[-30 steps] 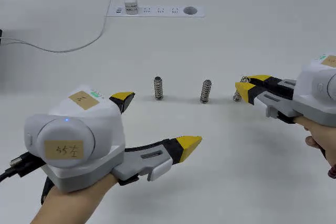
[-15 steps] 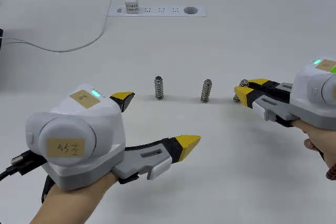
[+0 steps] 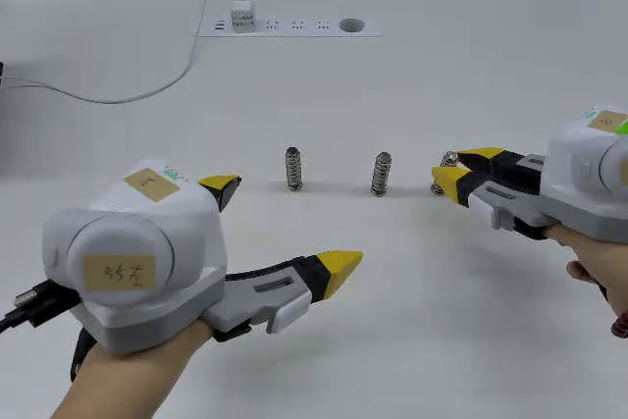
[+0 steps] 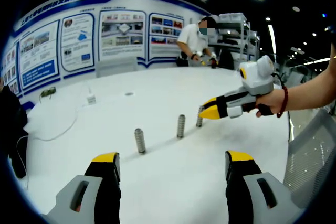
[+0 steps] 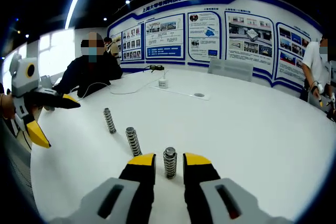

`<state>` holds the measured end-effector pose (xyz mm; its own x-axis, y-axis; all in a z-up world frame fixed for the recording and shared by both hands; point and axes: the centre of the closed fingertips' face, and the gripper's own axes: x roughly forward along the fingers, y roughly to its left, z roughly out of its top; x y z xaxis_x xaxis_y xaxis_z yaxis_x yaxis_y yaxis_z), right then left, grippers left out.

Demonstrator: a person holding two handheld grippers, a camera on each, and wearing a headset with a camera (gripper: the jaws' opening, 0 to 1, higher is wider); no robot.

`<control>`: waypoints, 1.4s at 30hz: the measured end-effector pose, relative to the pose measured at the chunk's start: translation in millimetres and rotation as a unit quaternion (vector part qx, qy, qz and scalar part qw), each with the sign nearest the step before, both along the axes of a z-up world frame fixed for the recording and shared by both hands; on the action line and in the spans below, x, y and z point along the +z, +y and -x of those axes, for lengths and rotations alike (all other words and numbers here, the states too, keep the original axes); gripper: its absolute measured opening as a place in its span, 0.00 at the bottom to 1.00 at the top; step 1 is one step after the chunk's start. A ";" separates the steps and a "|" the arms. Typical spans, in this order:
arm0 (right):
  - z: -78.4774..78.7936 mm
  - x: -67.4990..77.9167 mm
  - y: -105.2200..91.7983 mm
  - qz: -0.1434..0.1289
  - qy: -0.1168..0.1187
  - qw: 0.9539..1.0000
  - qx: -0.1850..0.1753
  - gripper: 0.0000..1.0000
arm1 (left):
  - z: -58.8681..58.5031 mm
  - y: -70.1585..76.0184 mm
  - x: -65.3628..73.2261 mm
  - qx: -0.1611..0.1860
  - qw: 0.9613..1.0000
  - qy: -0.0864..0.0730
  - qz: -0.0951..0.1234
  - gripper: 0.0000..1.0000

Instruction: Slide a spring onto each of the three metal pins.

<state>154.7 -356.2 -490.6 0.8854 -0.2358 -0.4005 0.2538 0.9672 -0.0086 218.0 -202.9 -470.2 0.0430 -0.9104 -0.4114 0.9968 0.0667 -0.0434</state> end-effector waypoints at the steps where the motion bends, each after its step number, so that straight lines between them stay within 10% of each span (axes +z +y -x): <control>1: 0.2 3.3 1.6 -0.002 -0.002 1.000 0.001 0.23 | -0.9 0.3 0.5 0.002 1.000 0.000 0.000 0.84; 42: 36.1 46.9 55.7 -0.051 0.008 0.999 0.012 0.65 | -8.5 33.2 15.3 0.018 0.999 0.003 -0.032 0.87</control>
